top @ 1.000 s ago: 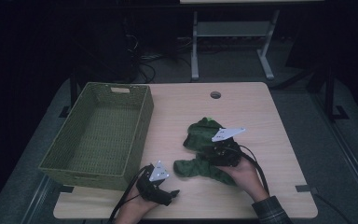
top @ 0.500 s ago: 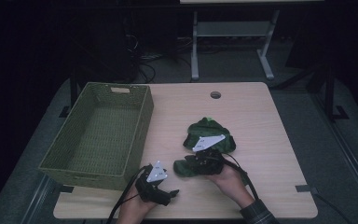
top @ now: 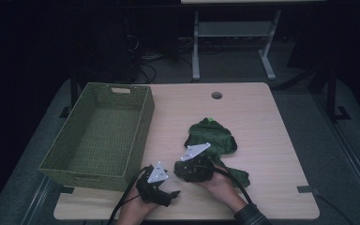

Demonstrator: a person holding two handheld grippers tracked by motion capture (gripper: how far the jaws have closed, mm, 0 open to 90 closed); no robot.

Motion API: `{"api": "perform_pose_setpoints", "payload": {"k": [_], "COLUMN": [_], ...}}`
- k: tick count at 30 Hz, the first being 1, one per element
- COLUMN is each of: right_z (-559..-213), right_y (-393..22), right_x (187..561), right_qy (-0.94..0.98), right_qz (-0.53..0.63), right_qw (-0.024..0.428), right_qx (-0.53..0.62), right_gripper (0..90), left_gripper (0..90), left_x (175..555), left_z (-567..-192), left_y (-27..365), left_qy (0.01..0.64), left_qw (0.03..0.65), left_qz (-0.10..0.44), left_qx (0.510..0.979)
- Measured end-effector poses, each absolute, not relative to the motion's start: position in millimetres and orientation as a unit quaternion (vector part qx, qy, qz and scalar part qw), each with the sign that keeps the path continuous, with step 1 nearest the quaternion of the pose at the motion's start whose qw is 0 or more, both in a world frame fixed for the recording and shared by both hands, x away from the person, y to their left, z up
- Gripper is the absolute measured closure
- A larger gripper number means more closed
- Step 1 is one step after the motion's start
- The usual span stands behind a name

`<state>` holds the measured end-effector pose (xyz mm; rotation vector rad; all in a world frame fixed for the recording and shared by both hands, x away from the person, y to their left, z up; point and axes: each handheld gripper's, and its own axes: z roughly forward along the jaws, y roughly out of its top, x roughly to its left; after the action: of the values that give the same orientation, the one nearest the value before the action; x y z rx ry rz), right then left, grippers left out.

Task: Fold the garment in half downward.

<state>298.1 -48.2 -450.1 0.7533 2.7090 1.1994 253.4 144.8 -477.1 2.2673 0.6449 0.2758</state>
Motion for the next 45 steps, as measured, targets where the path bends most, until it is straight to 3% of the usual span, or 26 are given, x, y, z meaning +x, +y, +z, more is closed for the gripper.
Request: {"api": "perform_pose_setpoints", "payload": {"k": [6,13,19,25,45], "right_z": [-464.5,-466.4,-462.1,-445.3,-416.5], "right_y": [-43.3,-35.3,-42.6,-56.1,-139.4], "right_x": [299.3,288.5,288.8,284.3,280.0], "right_qy": [0.895,0.900,0.893,0.877,0.827], "right_qz": [0.368,0.357,0.378,0.415,0.460], "right_qw": [0.058,0.092,0.054,0.049,0.090], "right_qx": [0.247,0.233,0.237,0.238,0.310], "right_gripper": [72.8,85.7,85.7,85.6,84.9], "left_gripper": [12.9,12.9,12.9,12.9,13.0], "left_x": [253.4,253.5,253.2,253.1,253.0], "left_z": [-477.0,-477.0,-477.3,-477.4,-477.3], "left_y": [145.0,145.0,144.6,144.5,144.4], "left_qy": [0.251,0.251,0.253,0.254,0.255], "left_qw": [0.374,0.374,0.377,0.377,0.377], "left_qz": [0.108,0.108,0.107,0.107,0.106], "left_qx": [0.886,0.886,0.885,0.884,0.884]}}
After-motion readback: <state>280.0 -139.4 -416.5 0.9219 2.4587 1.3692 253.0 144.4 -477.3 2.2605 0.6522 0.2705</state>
